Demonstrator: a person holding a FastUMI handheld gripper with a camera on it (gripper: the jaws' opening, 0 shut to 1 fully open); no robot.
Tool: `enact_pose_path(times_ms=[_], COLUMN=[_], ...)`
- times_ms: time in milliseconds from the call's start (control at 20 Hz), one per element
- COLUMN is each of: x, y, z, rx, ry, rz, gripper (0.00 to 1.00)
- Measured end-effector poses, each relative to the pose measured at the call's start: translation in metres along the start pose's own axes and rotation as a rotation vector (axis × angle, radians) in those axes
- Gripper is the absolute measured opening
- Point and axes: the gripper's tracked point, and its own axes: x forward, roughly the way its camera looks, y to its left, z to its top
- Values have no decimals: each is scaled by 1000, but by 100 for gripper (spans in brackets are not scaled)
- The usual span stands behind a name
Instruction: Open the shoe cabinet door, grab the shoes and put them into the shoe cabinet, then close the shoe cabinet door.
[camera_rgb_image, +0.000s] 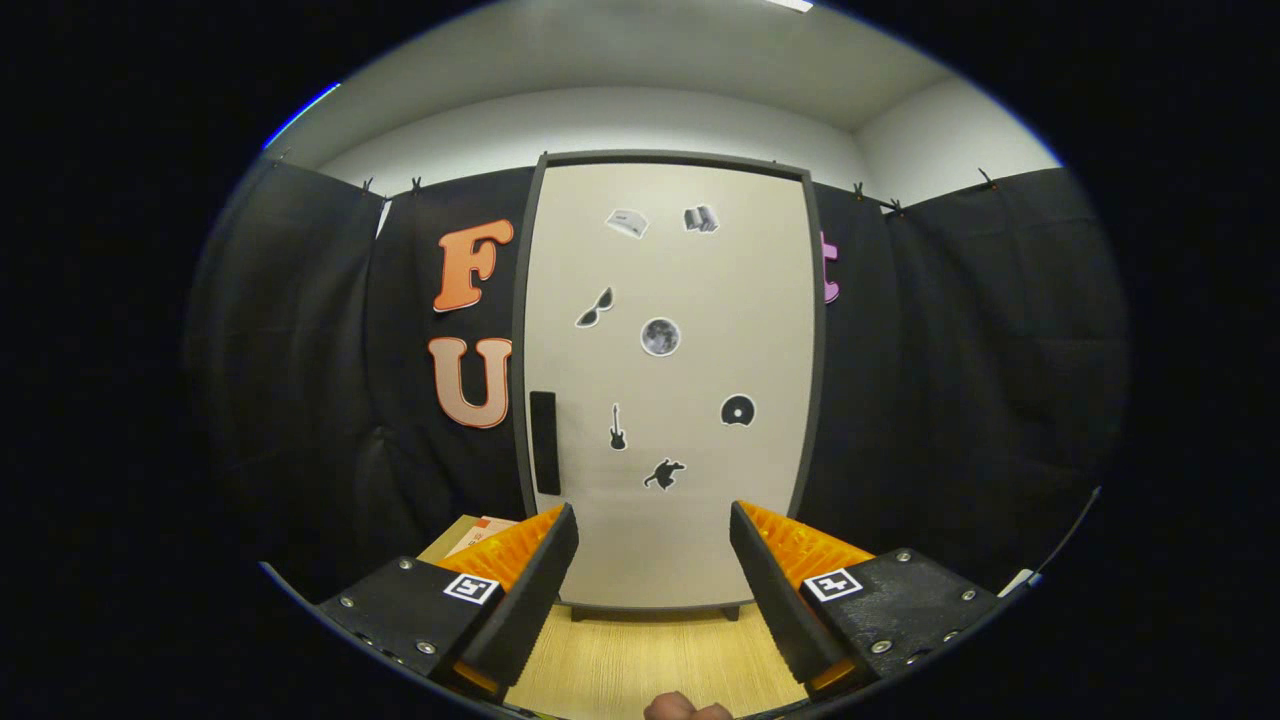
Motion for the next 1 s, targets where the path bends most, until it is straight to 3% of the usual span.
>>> enact_pose_path(times_ms=[450,700,1000], x=[-132,-174,-191], y=[-83,-119,-144], z=[7,9,8], rx=[42,59,63], ry=[-37,-54,-69], rz=[33,6,-9], gripper=[95,95,95])
